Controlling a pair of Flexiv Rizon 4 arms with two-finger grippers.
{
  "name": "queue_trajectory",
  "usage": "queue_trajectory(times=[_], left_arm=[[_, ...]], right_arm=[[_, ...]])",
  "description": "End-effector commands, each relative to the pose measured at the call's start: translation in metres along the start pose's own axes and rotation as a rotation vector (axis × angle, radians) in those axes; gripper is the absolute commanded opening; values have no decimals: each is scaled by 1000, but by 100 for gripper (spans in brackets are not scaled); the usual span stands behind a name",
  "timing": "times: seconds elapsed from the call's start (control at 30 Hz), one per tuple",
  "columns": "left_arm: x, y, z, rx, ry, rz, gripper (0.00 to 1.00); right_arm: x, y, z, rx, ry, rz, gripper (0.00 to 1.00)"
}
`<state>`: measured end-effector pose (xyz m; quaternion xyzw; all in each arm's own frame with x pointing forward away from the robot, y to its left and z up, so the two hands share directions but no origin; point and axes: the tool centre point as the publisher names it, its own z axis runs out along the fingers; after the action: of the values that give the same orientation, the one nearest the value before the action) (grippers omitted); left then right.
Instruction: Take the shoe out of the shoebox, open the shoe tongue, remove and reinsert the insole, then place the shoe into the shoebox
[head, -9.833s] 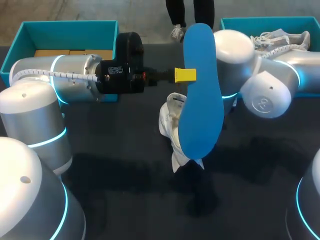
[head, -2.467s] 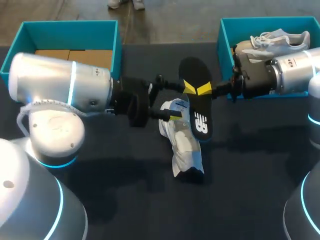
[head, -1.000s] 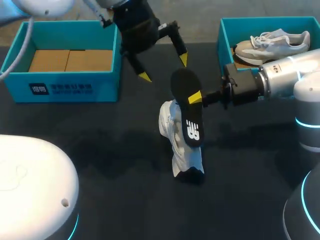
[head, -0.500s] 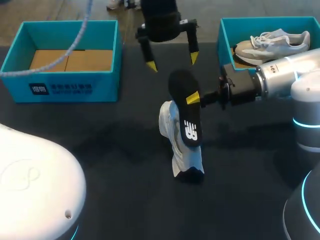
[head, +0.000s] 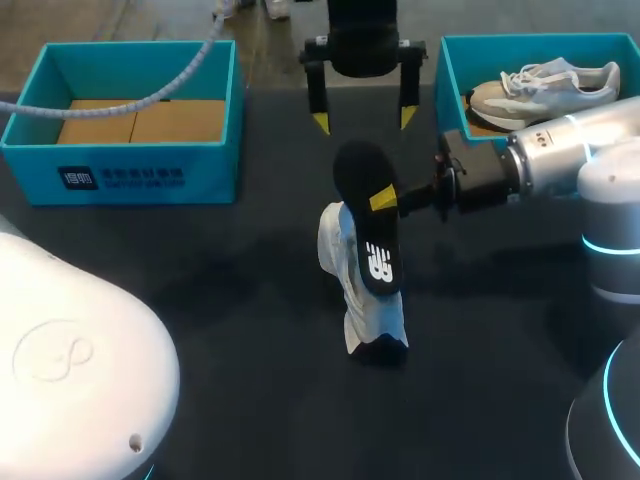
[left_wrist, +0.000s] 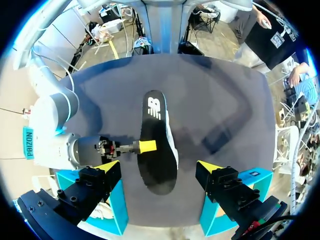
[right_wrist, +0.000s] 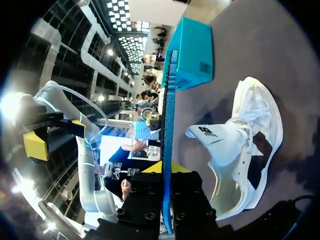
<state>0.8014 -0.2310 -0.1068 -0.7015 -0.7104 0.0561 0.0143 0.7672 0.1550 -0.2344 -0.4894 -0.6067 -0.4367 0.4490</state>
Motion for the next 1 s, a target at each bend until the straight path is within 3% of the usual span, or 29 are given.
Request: queue_trajectory(times=[0.03, 0.57, 1.0], left_arm=[[-2, -4, 0, -16, -10, -6, 100], [-14, -8, -4, -57, -46, -13, 100], [-11, -6, -5, -86, -63, -49, 100]], right_arm=[[0, 2, 1, 9, -2, 0, 0], [1, 1, 0, 13, 5, -6, 0], [2, 2, -4, 19, 6, -9, 0]])
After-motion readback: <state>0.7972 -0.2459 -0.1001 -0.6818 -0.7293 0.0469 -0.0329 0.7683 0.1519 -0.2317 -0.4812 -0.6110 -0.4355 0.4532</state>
